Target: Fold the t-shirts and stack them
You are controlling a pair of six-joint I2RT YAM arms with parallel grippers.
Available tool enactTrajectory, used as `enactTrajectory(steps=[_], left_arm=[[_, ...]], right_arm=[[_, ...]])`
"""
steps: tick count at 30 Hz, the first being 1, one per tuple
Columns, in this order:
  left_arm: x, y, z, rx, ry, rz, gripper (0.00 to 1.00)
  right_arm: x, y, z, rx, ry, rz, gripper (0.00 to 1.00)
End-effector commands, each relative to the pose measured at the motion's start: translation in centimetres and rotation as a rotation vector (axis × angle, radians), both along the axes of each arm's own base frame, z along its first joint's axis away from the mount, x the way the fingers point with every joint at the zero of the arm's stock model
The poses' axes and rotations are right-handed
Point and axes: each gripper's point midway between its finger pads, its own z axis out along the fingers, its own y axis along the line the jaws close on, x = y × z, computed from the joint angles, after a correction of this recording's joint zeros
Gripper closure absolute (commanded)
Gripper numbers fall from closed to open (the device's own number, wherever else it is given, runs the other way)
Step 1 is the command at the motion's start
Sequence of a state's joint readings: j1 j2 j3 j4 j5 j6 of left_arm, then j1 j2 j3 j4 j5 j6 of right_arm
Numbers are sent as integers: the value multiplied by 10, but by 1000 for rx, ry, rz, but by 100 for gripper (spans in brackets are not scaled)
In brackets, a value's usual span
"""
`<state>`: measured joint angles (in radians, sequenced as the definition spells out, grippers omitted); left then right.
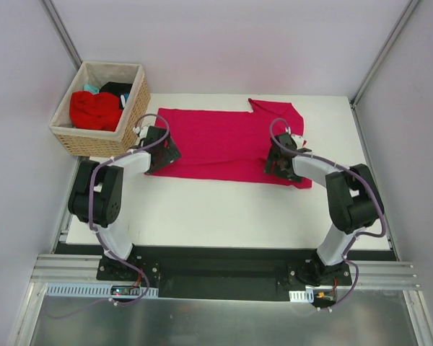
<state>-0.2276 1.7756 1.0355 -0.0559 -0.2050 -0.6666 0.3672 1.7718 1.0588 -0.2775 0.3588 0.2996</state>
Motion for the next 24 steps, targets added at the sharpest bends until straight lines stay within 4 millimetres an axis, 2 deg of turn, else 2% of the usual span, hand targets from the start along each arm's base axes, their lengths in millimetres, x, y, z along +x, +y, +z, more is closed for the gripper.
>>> enactTrajectory(steps=[1,3,5,6,7,9,10,12,13,15,17,20,24], left_arm=[[-57,6,-16,11,111,49,1],[-74,1,-19,-2,126,27,1],[-82,-4,-10,-15,102,23,1],[-94,-7,-15,-10,117,8,1],[-98,-8,-10,-24,105,17,1],[-116,-8,-15,-24,128,15,1],[-123,-12,-11,-27,120,8,1],[-139,-10,-14,-17,136,15,1],[-143,-13,-8,-18,114,8,1],[-163,-8,-14,-7,147,23,1],[-174,-6,-9,-3,139,29,1],[-188,-1,-7,-3,134,45,1],[-185,-3,12,-23,76,39,1]], right_arm=[[-43,-4,-1,-15,74,-9,9],[-57,-7,1,-21,83,-11,9],[-67,-7,2,-25,88,-9,8],[-72,-8,6,-17,80,-21,8],[-82,-9,3,-14,94,-19,8],[-93,-9,8,-6,87,-26,8],[-101,-12,6,-11,97,-26,9],[-112,-15,10,-19,92,-28,8],[-116,-16,17,-10,68,-31,8],[-130,-23,19,-23,73,-35,8],[-138,-26,26,-12,50,-39,8],[-151,-32,30,-21,47,-42,8],[-151,-29,42,-26,-2,-33,8]])
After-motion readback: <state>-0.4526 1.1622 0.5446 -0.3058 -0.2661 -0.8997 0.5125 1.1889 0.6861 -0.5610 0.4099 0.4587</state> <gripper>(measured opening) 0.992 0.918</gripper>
